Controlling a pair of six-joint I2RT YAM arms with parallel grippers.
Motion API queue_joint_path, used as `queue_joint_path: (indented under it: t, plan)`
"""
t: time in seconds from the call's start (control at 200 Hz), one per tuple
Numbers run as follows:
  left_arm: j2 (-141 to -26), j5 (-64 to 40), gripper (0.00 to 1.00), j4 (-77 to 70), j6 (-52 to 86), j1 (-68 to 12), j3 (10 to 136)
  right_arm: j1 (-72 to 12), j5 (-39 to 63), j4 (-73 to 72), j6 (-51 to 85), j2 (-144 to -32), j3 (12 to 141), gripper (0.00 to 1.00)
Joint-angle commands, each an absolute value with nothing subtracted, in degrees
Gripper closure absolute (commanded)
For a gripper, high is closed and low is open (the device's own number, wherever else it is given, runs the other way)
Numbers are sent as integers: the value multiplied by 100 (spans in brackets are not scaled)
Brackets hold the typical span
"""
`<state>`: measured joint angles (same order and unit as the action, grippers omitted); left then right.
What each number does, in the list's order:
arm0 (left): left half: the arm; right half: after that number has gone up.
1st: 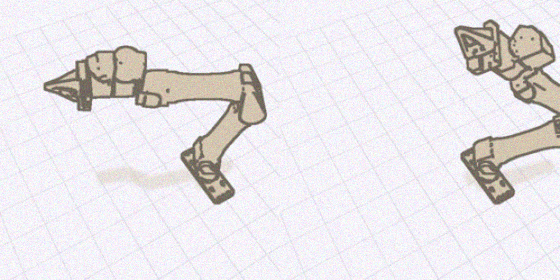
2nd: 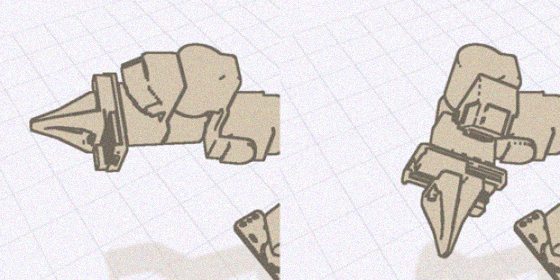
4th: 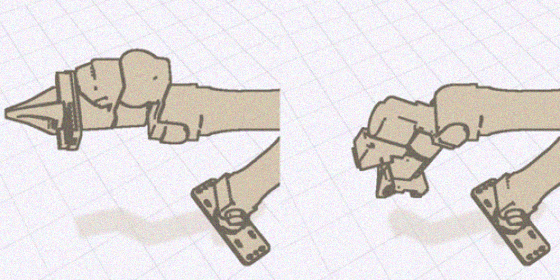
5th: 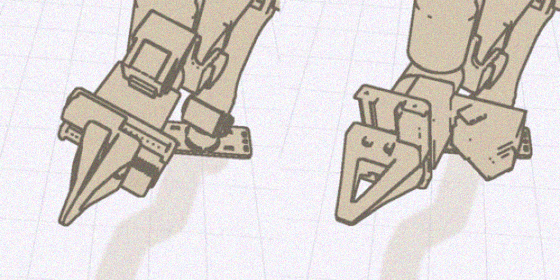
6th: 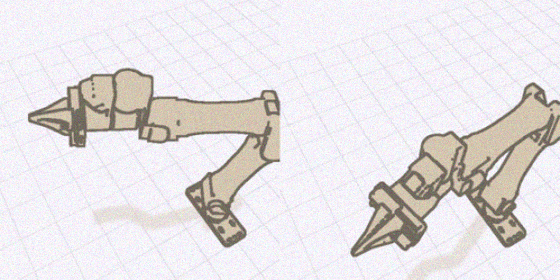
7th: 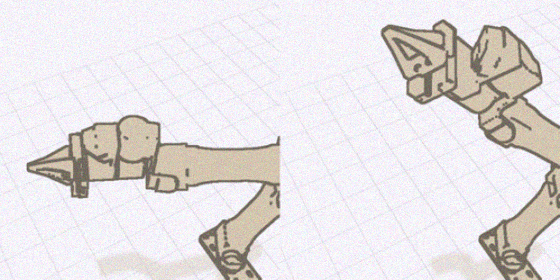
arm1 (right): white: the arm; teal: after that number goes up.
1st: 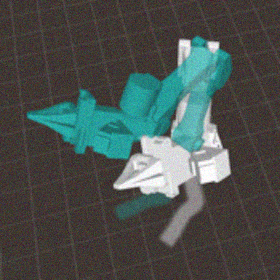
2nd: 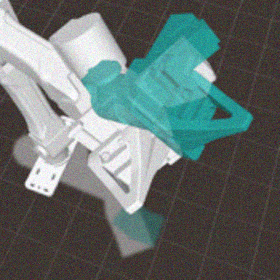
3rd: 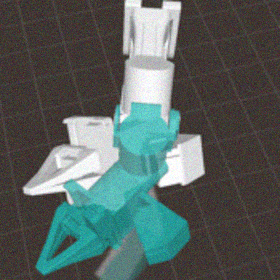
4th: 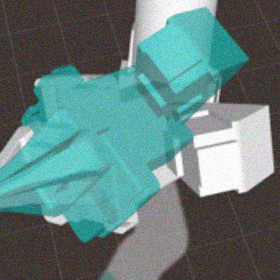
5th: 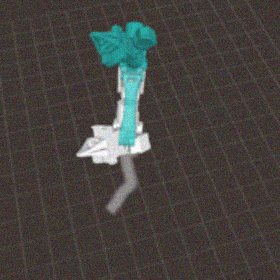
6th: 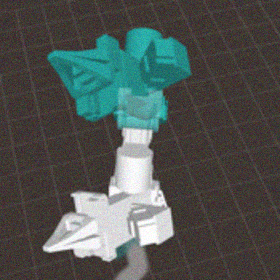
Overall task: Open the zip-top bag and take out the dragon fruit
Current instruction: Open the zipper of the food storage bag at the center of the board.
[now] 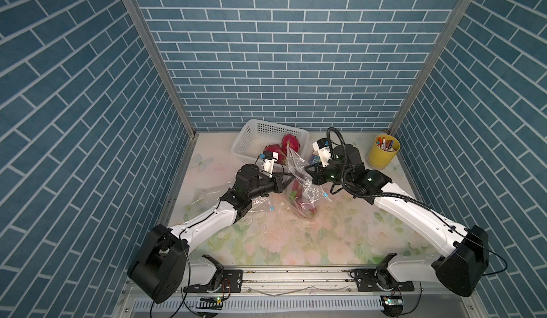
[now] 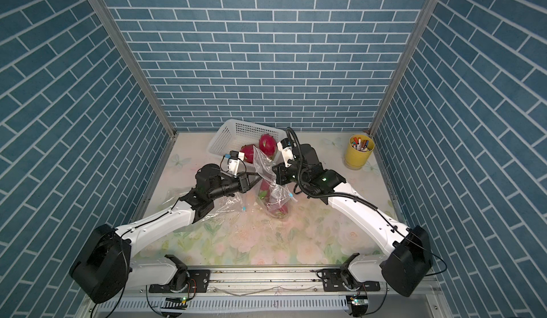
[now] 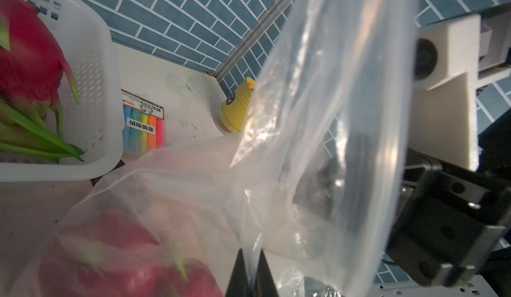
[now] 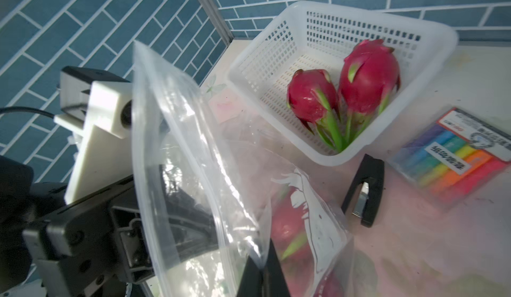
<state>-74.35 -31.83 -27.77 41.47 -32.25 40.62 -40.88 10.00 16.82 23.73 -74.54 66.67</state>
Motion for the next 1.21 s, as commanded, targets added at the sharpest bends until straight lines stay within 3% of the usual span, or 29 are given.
queue_joint_path:
  t: [0.0, 0.37, 0.515, 0.67, 0.805, 0.895, 1.015, 1.2]
  plan:
    - [-7199, -2792, 100, -2452, 3668, -3221, 4269, -4087, -32, 2114, 2318, -7077, 6669, 100]
    - [-7105, -2329, 100, -1807, 3173, -3147, 4421, -3527, -1724, 3334, 2529, -6874, 6615, 100]
    - [-7118, -2398, 100, -1858, 3173, -3147, 4490, -3454, -1633, 3337, 2553, -6939, 6674, 100]
    - [-7265, -2719, 100, -1953, 3260, -3157, 4635, -3457, -716, 3358, 2370, -7064, 7071, 100]
    - [-7399, -2967, 99, -2089, 3383, -3181, 4693, -3467, 11, 3814, 2158, -7071, 7700, 65]
    - [-7410, -2971, 98, -2216, 3464, -3215, 4651, -3472, 227, 4186, 2076, -7017, 8041, 60]
    - [-7433, -2988, 96, -2304, 3532, -3227, 4623, -3552, 679, 4454, 2056, -6909, 8283, 63]
    - [-7419, -3032, 96, -2381, 3547, -3242, 4654, -3758, 1312, 4057, 2257, -7090, 8195, 90]
